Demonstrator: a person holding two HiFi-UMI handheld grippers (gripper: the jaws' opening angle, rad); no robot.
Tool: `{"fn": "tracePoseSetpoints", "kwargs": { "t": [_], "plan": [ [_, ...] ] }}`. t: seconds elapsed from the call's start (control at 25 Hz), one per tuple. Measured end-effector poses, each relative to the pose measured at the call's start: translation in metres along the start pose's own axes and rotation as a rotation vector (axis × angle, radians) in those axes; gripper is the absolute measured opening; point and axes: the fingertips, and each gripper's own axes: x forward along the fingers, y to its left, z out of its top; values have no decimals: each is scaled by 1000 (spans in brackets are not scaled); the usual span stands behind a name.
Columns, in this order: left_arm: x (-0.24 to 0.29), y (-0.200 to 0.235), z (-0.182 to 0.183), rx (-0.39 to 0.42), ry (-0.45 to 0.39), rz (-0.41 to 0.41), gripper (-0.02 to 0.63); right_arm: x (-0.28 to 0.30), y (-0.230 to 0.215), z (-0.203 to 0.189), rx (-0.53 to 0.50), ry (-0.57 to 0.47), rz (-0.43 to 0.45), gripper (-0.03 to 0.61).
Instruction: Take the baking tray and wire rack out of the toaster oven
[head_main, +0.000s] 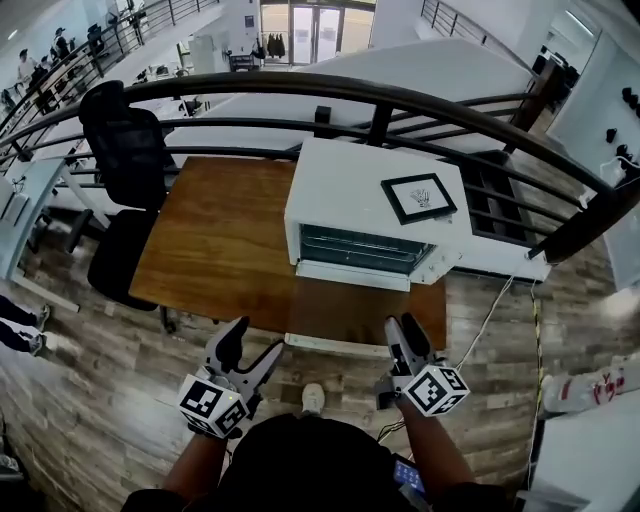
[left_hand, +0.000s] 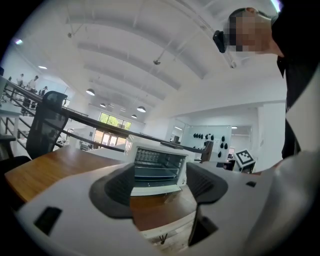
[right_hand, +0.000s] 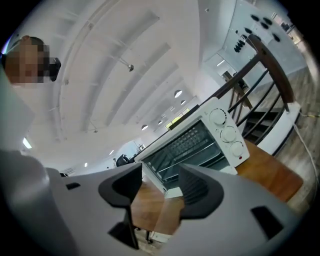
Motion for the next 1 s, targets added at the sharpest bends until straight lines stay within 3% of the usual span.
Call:
{"fn": "tracePoseSetpoints", "kwargs": {
  "t": [0.16,0.44,0.56,0.76,1.0],
  "plan": [
    [20,-4,1,-22,-15,18,328,23,-5,-1,-4,46,26,222],
    [19,27,-10,-18,50,62,328,79,0,-16,62,84,83,216],
    [30,42,-12,-29,49,77,325,101,-13,-16,149,88,56,213],
    [49,62,5,-15,57,44,324,137,-26,-25,163,104,8,209],
    [63,95,17,0,72,61,314,174,-55,-34,296,97,-70,202]
  ]
}}
